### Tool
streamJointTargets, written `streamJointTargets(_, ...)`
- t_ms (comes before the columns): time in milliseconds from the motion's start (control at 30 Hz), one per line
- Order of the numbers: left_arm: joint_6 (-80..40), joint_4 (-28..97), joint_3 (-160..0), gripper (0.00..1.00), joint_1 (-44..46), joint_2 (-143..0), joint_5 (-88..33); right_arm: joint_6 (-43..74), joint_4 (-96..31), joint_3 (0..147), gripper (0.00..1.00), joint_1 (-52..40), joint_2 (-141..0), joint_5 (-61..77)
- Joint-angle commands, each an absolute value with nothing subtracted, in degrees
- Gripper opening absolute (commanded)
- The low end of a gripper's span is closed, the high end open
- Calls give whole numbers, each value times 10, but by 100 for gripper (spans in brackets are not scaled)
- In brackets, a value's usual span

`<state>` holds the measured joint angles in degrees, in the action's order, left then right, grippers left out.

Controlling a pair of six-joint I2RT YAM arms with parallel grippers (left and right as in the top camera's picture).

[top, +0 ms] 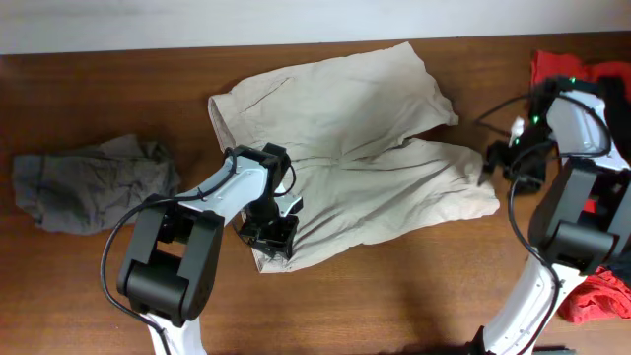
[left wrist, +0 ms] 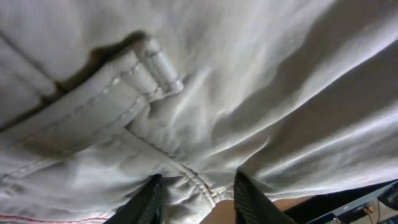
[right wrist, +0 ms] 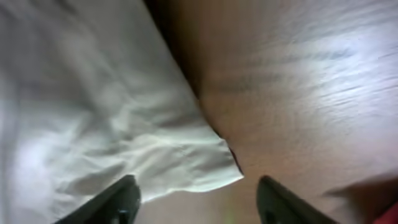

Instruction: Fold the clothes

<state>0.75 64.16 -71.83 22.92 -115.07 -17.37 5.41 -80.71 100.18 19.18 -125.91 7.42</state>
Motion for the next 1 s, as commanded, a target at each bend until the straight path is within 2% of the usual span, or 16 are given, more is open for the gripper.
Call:
streamJointTargets(0,6,630,-693,37,222,-1175,-121,47,-785,945,70,192,-1244,110)
streamJointTargets(133,6,628,-693,38,222,-1175,-121,47,-717,883,70,192,-1244,160)
streamJointTargets(167,6,628,-693,38,222,-1175,-121,47,-703,869,61,192,-1244,175)
streamJointTargets(233,6,628,-693,38,222,-1175,-121,47,-691,853,28,192,-1244,186)
streamJointTargets(267,6,628,-693,38,222,-1175,-121,47,-692,854,19,192,-1244,174)
streamJointTargets(333,6,630,-693,38,222,-1175,-121,48,-702,862,9,193,-1240,130)
streamJointTargets(400,6,630,-693,38,222,-1175,-121,65,-724,878,5,196,-1230,74)
streamJointTargets(567,6,626,-693,38,222,-1175,-121,100,-781,925,5,195,-1188,-36)
streamJointTargets(800,6,626,-693,38,222,-1175,-120,124,-827,945,13,195,-1154,-108)
streamJointTargets(833,6,626,-693,38,222,-1175,-120,129,-830,945,16,195,-1154,-113)
streamJointTargets(933,6,633,-693,37,222,-1175,-120,130,-831,942,41,195,-1154,-117)
streamJointTargets(967,6,635,-693,37,222,-1175,-120,135,-832,942,45,195,-1154,-121)
